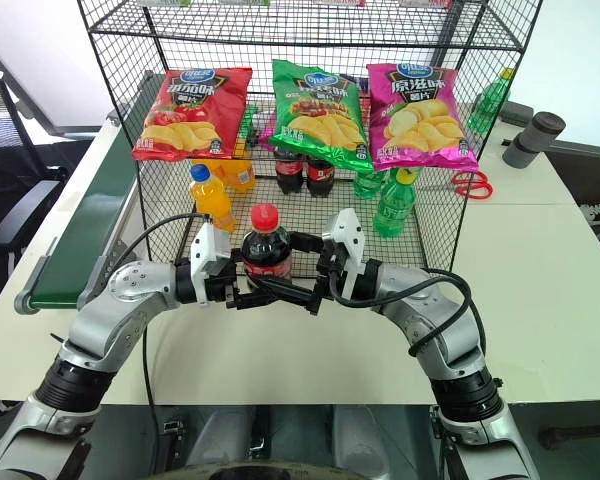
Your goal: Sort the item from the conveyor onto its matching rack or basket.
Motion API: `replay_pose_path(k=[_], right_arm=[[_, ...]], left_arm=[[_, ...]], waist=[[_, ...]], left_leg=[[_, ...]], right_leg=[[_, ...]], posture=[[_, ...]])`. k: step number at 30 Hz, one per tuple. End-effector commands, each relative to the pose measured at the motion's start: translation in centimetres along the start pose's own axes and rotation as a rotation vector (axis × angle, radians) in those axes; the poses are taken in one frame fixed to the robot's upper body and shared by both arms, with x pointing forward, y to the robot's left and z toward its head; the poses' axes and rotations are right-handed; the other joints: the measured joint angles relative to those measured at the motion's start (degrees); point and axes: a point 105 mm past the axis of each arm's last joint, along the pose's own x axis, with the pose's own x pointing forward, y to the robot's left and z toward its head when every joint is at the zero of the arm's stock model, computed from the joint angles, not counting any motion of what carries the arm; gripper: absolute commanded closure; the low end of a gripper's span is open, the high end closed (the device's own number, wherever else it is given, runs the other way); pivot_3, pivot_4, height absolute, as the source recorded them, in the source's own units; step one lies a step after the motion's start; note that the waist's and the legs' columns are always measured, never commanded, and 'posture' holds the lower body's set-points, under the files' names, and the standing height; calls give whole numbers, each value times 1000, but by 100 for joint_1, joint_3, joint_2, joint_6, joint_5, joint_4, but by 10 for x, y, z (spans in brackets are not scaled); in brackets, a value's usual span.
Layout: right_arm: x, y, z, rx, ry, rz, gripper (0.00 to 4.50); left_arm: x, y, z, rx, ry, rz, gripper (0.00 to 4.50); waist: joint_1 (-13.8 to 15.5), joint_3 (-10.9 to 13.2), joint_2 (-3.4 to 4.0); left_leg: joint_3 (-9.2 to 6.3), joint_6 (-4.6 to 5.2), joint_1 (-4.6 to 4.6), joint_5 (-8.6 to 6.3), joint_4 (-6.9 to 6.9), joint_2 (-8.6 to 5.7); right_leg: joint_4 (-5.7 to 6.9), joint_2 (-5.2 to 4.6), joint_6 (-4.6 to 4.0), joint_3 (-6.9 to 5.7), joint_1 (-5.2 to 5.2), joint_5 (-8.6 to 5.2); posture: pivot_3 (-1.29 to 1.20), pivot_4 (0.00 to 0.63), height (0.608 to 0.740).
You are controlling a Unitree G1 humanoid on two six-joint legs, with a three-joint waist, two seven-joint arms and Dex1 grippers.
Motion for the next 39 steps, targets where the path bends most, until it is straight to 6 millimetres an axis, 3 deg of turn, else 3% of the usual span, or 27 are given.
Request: replay_pose_path(k=[1,2,6,9,10,16,23,27,34,39], right_arm=[[3,8,10,-3,-43,45,1316],[4,9,10,1,-46,49,1532],[5,9,10,-2,-49,48,1549],[6,8,11,-9,-52,40,1549],[6,8,11,-11,-54,36,1549],[5,-7,14,-65,-78,-57,1549],[-2,-48,9,-164,-117,-292,1549],[-3,-78,-3,-247,-105,-461,1549],[4,-123,-20,-296,-114,-695,1549],[16,-135,-28,-274,-127,-729,1549]], left_arm=[[2,-5,17,83,-41,-30,1523],[2,-5,17,84,-41,-31,1523],[3,-8,16,59,-35,-51,1523],[2,-8,12,29,-17,-50,101],[1,-6,11,38,-8,-36,31],[-17,6,-1,19,24,77,31],[-57,23,-18,28,66,334,31],[-79,36,-19,19,34,504,31],[-83,37,-15,15,-22,580,31],[-78,32,-13,9,-48,559,31]], waist=[[2,0,0],[2,0,0],[2,0,0],[1,0,0],[-1,0,0],[-15,0,0],[1,0,0],[-9,0,0],[-43,0,1],[-44,1,2]], left_leg=[[0,0,0,0,0,0],[0,0,0,0,0,0],[0,0,0,0,1,0],[0,0,0,0,1,0],[0,0,0,0,1,1],[0,0,1,0,2,1],[0,0,3,0,2,4],[2,-1,3,0,2,3],[7,-2,4,1,2,3],[8,-4,3,1,0,4]], right_leg=[[1,1,0,0,0,0],[1,1,0,0,0,0],[1,2,0,0,0,0],[1,2,0,0,0,0],[1,3,0,0,0,0],[3,4,0,2,0,0],[7,-2,0,3,-2,0],[8,-6,0,4,-3,0],[12,-9,0,6,-6,0],[15,-9,0,7,-8,0]], posture=[[0,150,740],[0,150,740],[0,150,740],[0,150,740],[0,150,740],[0,150,740],[0,150,740],[0,150,740],[0,150,740],[0,150,740]])
